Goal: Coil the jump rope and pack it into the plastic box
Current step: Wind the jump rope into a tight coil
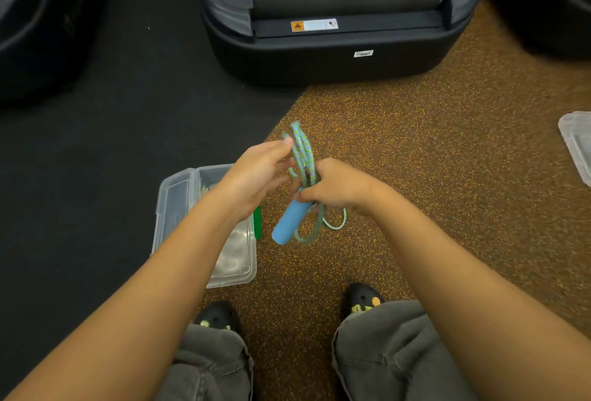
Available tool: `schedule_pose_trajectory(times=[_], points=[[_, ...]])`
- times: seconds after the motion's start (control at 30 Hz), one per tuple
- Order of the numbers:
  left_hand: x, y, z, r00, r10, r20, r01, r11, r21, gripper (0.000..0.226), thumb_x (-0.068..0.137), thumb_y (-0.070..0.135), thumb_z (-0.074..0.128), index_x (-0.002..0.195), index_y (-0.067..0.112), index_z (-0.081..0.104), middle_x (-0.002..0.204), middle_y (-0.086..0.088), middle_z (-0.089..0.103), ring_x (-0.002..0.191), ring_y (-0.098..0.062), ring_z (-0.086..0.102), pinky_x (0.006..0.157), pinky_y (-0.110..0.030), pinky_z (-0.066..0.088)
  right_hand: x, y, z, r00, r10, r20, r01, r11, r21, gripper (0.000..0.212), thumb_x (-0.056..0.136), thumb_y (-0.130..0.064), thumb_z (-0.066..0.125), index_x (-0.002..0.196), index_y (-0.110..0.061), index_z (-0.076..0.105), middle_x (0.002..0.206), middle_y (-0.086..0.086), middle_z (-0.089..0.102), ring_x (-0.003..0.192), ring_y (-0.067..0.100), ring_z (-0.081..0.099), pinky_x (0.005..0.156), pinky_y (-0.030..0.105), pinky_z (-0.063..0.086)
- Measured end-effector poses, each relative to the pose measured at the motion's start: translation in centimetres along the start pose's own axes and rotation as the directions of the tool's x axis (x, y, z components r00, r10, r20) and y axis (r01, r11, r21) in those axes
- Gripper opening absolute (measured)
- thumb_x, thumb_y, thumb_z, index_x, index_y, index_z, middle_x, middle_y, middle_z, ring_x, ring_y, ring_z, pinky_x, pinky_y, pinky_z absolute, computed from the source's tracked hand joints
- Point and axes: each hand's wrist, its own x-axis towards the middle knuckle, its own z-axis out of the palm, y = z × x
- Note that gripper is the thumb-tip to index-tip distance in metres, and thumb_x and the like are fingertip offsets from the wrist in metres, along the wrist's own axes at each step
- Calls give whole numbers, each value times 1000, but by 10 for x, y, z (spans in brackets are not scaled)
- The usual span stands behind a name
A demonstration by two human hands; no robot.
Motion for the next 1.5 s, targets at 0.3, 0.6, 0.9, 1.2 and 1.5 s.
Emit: schedule_pose_trajectory(times=[0.3, 0.6, 0.9, 1.2, 1.5], points=[[-9, -12, -2, 944, -183, 273, 34, 880, 474, 42, 88, 43, 51, 122, 20, 50, 119, -4, 63, 107, -14, 61, 92, -28, 47, 0, 5, -15, 999, 28, -30, -18, 955, 297, 28, 87, -12, 60, 107, 7, 56, 92, 20, 62, 74, 25, 60, 76, 38, 55], [-7, -3, -10, 978, -103, 183, 27, 926, 377, 14, 87, 8, 56, 96, 17, 52, 77, -5, 54, 68, -16, 54, 70, -29, 43, -1, 23, -38, 934, 110, -341, -138, 989, -57, 30, 89, -36, 53, 107, -11, 54, 99, 9, 58, 90, 24, 54, 75, 30, 39], [-6, 6, -13, 976, -118, 184, 112, 993, 40, 44, 93, 29, 45, 53, 12, 54, 60, -3, 54, 63, -16, 56, 72, -27, 48, -9, 21, -37, 943, 58, -328, -157, 946, -285, 47, 91, -23, 51, 136, -21, 36, 145, 8, 30, 129, 26, 37, 108, 43, 35], [-25, 27, -14, 890, 20, 455, -72, 993, 98, 45, 89, 35, 42, 49, 17, 52, 57, 1, 49, 59, -13, 49, 75, -29, 42, -13, 2, -8, 945, -321, -59, 308, 937, -168, 19, 93, -23, 49, 109, -20, 58, 119, 4, 59, 111, 16, 52, 98, 34, 40], [-27, 24, -39, 847, -95, 523, -74, 953, 293, 39, 85, 31, 43, 60, 14, 67, 65, -1, 64, 70, -13, 60, 81, -29, 45, -25, 18, -42, 953, -234, -192, 226, 972, -63, 30, 92, -38, 47, 79, -18, 65, 60, -2, 52, 56, 8, 50, 60, 26, 41]])
